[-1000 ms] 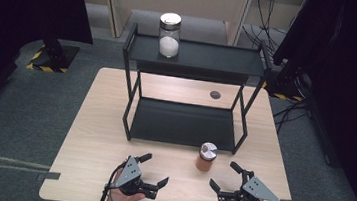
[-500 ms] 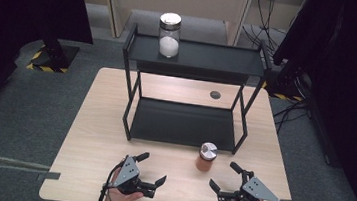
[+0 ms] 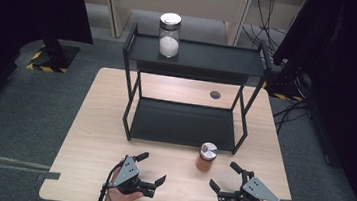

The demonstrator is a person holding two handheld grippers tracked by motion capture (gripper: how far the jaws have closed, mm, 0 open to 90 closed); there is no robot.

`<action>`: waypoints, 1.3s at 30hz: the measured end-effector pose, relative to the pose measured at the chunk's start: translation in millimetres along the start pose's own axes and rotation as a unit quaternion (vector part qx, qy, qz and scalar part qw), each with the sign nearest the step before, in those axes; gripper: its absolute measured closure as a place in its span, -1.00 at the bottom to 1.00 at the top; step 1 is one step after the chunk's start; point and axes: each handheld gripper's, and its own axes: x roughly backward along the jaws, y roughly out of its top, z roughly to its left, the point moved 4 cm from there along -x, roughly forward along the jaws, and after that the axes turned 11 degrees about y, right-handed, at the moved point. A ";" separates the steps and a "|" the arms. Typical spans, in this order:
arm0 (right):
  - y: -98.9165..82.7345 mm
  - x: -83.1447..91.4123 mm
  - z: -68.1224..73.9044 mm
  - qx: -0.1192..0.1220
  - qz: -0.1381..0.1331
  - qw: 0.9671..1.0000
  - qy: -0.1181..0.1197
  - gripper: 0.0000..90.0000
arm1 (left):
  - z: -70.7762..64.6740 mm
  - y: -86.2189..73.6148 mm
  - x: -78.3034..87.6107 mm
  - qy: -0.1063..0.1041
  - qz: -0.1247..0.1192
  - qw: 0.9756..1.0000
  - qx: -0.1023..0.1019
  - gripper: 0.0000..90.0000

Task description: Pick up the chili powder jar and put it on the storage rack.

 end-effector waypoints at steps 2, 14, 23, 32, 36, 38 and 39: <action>0.1 0.0 0.1 0.000 0.000 1.000 -0.001 -0.98 | 0.4 0.2 0.5 0.000 -0.001 1.000 -0.001 -1.00; 1.1 -1.7 1.3 0.006 0.004 1.000 -0.004 -0.98 | -0.2 0.6 2.2 -0.004 -0.002 1.000 -0.004 -1.00; 4.8 -10.0 -2.5 0.015 0.010 1.000 0.001 -0.98 | -1.5 0.3 1.8 -0.003 -0.001 1.000 -0.003 -1.00; 9.4 -25.9 -7.8 0.023 0.022 0.999 0.010 -0.98 | -0.4 0.1 2.2 0.001 -0.003 1.000 0.001 -1.00; 14.3 -34.4 -10.2 0.030 0.026 0.999 0.009 -0.99 | -0.7 0.3 2.5 0.000 -0.003 1.000 -0.001 -1.00; 15.1 -38.2 -11.8 0.030 0.027 0.999 0.008 -0.99 | -0.4 0.2 2.7 0.000 -0.004 1.000 0.000 -1.00; 15.1 -38.2 -11.8 0.030 0.027 0.999 0.008 -0.99 | -0.4 0.2 2.7 0.000 -0.004 1.000 0.000 -0.99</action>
